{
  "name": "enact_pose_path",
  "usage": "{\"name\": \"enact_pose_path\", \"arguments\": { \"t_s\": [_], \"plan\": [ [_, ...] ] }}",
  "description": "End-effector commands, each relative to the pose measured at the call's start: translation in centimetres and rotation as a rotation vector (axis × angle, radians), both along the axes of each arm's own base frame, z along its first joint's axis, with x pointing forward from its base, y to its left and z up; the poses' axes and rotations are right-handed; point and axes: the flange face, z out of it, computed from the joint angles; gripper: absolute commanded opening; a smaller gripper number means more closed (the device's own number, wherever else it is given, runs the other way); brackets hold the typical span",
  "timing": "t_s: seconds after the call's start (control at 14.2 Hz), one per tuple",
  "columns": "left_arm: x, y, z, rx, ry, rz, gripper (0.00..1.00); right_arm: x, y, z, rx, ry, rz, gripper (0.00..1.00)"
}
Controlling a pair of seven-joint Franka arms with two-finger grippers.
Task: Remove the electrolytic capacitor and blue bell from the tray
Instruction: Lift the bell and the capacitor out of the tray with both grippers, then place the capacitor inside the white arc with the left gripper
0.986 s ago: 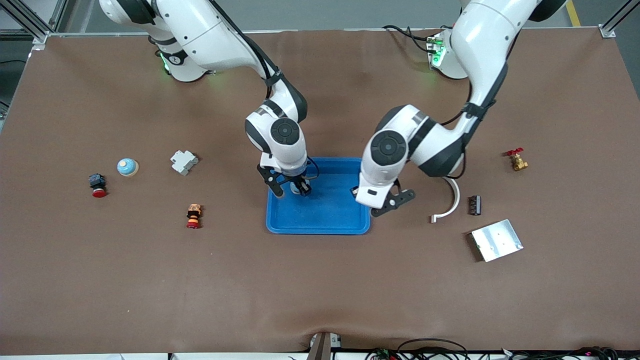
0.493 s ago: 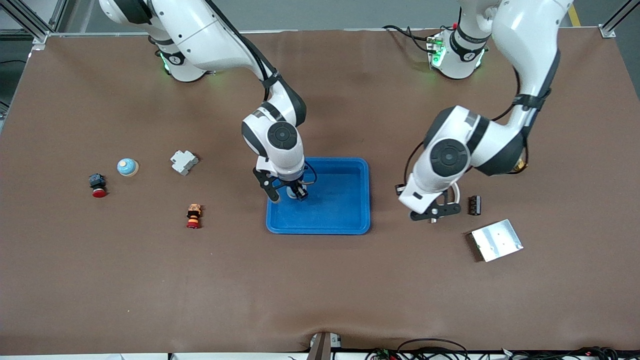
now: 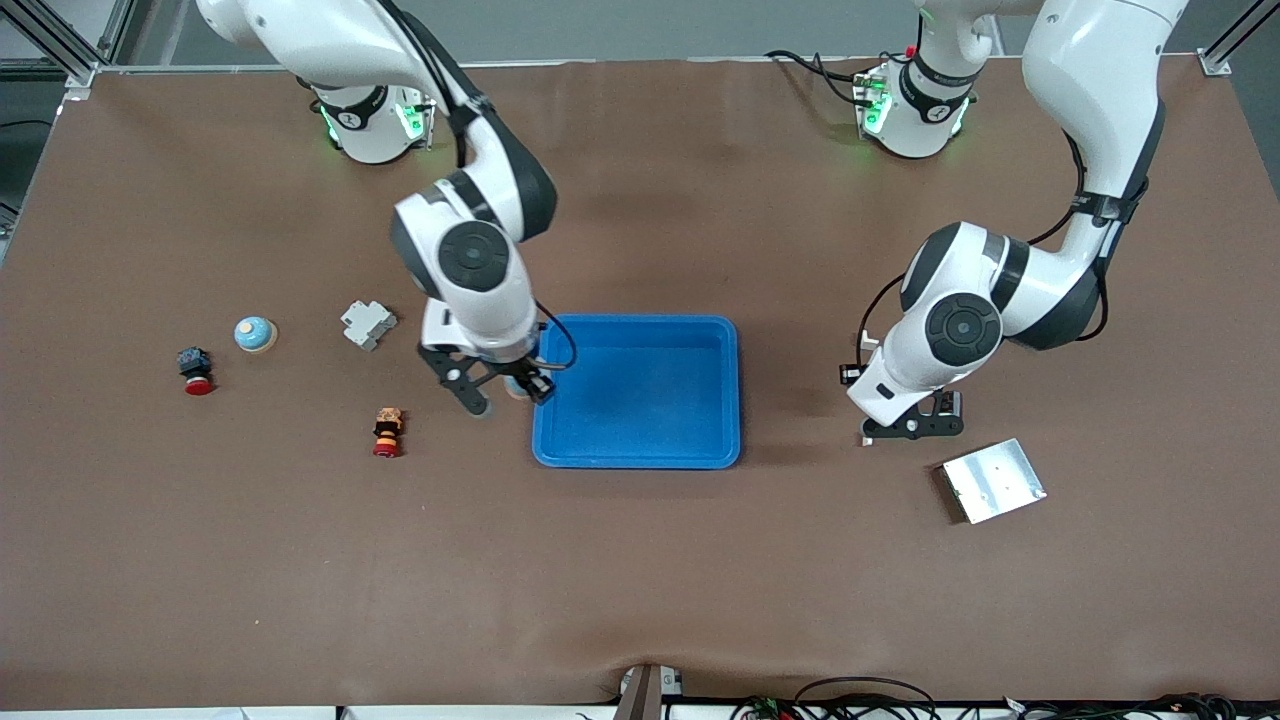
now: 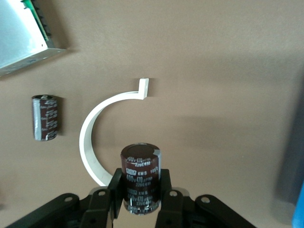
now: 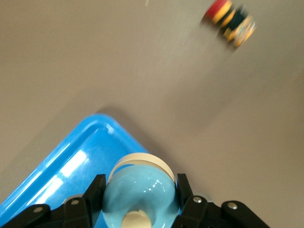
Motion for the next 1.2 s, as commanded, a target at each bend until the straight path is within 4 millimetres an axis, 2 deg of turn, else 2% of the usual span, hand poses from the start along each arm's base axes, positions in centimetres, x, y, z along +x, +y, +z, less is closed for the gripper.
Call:
{"name": "enact_pose_path", "arguments": {
  "t_s": [0.0, 0.14, 0.28, 0.42, 0.49, 0.56, 0.7, 0.84, 0.99, 1.13],
  "plan": [
    [-1.4, 0.8, -1.4, -0.001, -0.034, -0.031, 0.0, -0.1, -4.5, 2.9, -0.004, 0.007, 0.087, 0.0],
    [-1.4, 1.2, -2.5, 0.014, -0.05, -0.075, 0.0, 0.4, -8.8, 5.1, -0.002, -0.002, 0.187, 0.0],
    [-1.4, 1.2, -3.9, 0.022, -0.039, -0.093, 0.0, 0.9, -13.2, 6.2, -0.006, 0.002, 0.313, 0.0],
    [-1.4, 1.3, -4.9, 0.03, -0.04, -0.11, 0.0, 1.5, -16.7, 7.6, -0.009, -0.006, 0.374, 0.0],
    [-1.4, 1.5, -5.2, 0.03, -0.036, -0.107, 0.0, 2.1, -19.2, 8.1, -0.011, -0.005, 0.398, 0.0],
    [-1.3, 1.8, -5.5, 0.028, -0.034, -0.103, 0.0, 2.5, -21.0, 8.0, -0.014, 0.006, 0.429, 0.0],
    [-1.2, 2.0, -6.4, 0.032, -0.036, -0.113, 0.0, 3.2, -22.5, 8.1, -0.013, -0.006, 0.442, 0.0],
    [-1.3, 2.0, -7.4, 0.029, -0.025, -0.114, 0.0, 4.0, -24.7, 7.5, -0.011, -0.028, 0.486, 0.0],
    [-1.2, 1.9, -8.1, 0.025, -0.035, -0.123, 0.0, 4.0, -27.5, 5.5, 0.002, -0.008, 0.487, 0.0],
    [-1.3, 2.0, -8.6, 0.024, -0.029, -0.122, 0.0, 3.2, -29.1, 2.9, 0.013, -0.011, 0.504, 0.0]
  ]
}}
